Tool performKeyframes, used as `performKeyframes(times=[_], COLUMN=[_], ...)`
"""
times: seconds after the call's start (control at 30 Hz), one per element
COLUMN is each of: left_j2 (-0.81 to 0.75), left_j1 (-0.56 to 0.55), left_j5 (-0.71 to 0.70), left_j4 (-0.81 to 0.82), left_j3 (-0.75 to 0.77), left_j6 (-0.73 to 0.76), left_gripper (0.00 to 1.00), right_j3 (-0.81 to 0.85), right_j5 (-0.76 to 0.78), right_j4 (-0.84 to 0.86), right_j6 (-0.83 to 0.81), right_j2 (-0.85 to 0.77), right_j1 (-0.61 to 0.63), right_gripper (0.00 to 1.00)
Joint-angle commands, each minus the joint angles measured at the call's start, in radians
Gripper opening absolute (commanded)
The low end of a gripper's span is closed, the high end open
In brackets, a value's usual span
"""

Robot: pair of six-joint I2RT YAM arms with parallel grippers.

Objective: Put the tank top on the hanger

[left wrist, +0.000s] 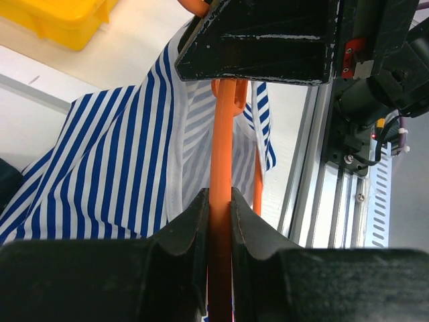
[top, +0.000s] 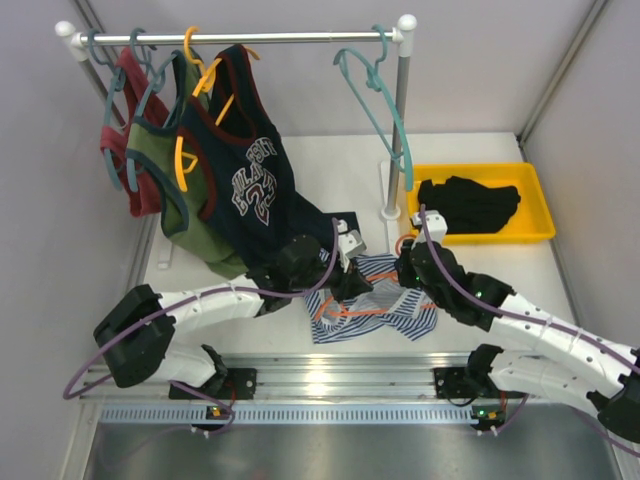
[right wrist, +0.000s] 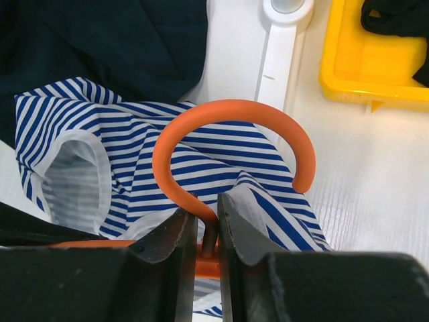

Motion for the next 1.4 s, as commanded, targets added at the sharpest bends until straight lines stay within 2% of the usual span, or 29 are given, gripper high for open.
performKeyframes(times=[0.0,0.1,0.17,0.23,0.33,0.67,0.83,0.93,1.03,1.23,1.37], left_j2=[-0.015,-0.009,-0.009,-0.012,-0.029,-0.113,-0.147,-0.154,-0.154,-0.098,-0.070], left_j1=[-0.011,-0.011,-0.011,-0.011,-0.011,-0.005,0.047,0.110,0.165,0.171,0.171], left_j5=[-0.054,-0.104,-0.123,-0.166,-0.233,-0.485,-0.536,-0.447,-0.289,-0.108,-0.066], left_j4=[0.030,-0.004,-0.010,-0.015,-0.030,-0.193,-0.396,-0.505,-0.570,-0.674,-0.693], left_j3=[0.076,0.096,0.102,0.109,0.113,0.181,0.227,0.234,0.228,0.236,0.233], left_j6=[-0.013,-0.042,-0.052,-0.071,-0.085,-0.126,-0.215,-0.260,-0.266,-0.203,-0.197], left_gripper=[0.07,0.25,0.31,0.45,0.53,0.60,0.60,0.54,0.50,0.50,0.52], right_j3=[-0.011,-0.026,-0.027,-0.024,-0.020,-0.043,-0.058,-0.067,-0.072,-0.070,-0.069], right_j5=[0.028,0.041,0.041,0.045,0.067,0.048,0.008,-0.008,-0.016,-0.021,-0.022], right_j4=[0.065,0.065,0.062,0.053,0.036,0.053,0.068,0.076,0.077,0.073,0.074], right_j6=[0.003,-0.004,-0.014,-0.030,-0.041,-0.092,-0.122,-0.138,-0.150,-0.161,-0.164], right_j2=[-0.026,-0.046,-0.054,-0.057,-0.060,-0.100,-0.126,-0.149,-0.168,-0.178,-0.183], right_j1=[-0.007,-0.007,-0.007,-0.006,0.003,0.017,0.019,0.020,0.020,0.022,0.020], right_gripper=[0.00,0.00,0.00,0.00,0.00,0.00,0.00,0.00,0.00,0.00,0.00])
